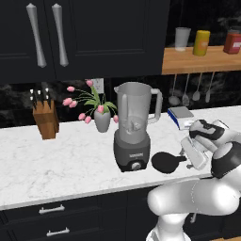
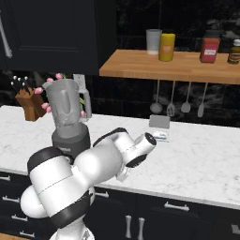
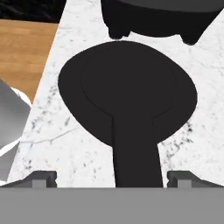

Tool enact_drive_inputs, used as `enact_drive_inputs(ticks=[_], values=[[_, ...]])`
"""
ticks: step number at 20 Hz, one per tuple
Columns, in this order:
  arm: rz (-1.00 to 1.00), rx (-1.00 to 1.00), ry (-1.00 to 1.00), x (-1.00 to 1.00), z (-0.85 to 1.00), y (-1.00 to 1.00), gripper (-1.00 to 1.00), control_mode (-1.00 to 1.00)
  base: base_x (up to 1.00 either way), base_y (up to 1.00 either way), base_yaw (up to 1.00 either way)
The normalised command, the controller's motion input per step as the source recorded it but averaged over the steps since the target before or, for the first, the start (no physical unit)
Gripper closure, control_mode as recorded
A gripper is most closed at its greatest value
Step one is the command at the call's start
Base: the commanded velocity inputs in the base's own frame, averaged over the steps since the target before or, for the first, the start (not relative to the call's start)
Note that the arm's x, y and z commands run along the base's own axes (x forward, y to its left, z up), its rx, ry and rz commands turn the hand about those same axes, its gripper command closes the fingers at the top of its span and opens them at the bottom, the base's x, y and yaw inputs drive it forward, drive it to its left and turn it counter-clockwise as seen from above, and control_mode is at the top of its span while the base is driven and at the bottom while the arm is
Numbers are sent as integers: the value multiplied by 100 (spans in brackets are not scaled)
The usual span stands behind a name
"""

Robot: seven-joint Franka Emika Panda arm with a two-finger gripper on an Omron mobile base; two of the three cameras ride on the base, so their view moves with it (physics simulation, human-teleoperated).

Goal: Close the lid blender by securely placing the lid on top.

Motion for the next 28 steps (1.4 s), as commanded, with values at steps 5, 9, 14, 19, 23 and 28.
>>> enact_drive_inputs(ticks=[5, 9, 14, 19, 23, 28], values=[[-6, -9, 0, 11, -26, 17, -100, -100, 0, 0, 0], [-1, -1, 0, 15, -3, 37, -100, -100, 0, 0, 0], [0, -5, 0, 7, -11, 47, 100, -100, 0, 0, 0], [0, -3, 0, 1, -5, 21, 100, -100, 0, 0, 0], [-1, 0, 0, 0, 9, 0, 100, -100, 0, 0, 0], [-4, 0, 0, -16, 60, -14, 100, -100, 0, 0, 0]])
